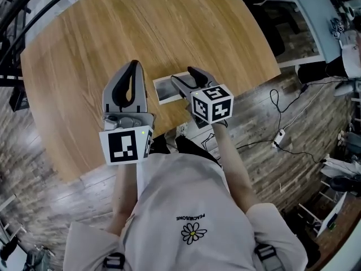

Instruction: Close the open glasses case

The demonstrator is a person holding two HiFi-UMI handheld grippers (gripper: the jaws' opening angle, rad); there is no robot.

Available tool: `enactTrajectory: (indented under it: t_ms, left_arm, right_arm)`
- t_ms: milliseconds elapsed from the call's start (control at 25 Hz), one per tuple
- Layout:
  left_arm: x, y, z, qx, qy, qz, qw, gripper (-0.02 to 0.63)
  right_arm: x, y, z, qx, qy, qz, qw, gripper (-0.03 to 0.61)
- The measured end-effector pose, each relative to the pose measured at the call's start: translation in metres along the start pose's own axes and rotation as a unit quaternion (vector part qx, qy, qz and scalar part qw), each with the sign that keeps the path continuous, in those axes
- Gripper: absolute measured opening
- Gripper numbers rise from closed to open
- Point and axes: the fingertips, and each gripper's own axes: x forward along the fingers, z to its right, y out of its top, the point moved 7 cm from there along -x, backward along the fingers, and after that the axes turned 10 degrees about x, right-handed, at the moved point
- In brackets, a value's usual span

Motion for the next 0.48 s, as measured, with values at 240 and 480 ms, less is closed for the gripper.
enactTrajectory:
  t_ms: [240,480]
  left_arm:
    - [0.001,-0.0055,-0.0018,-0.002,0.0,-0.007,1.0,0.017]
    - [0.0005,-0.0099,-0.0023,-0.008,0.0,-0.008,0.9999,0.017]
  right_arm:
    - [0.0101,-0.0073,0.0041,0.004,-0.006,-0.023,1.0,0.256]
    - [0.0094,-0.0101,0.0027,0.003,-0.006,-0.027,1.0,0.256]
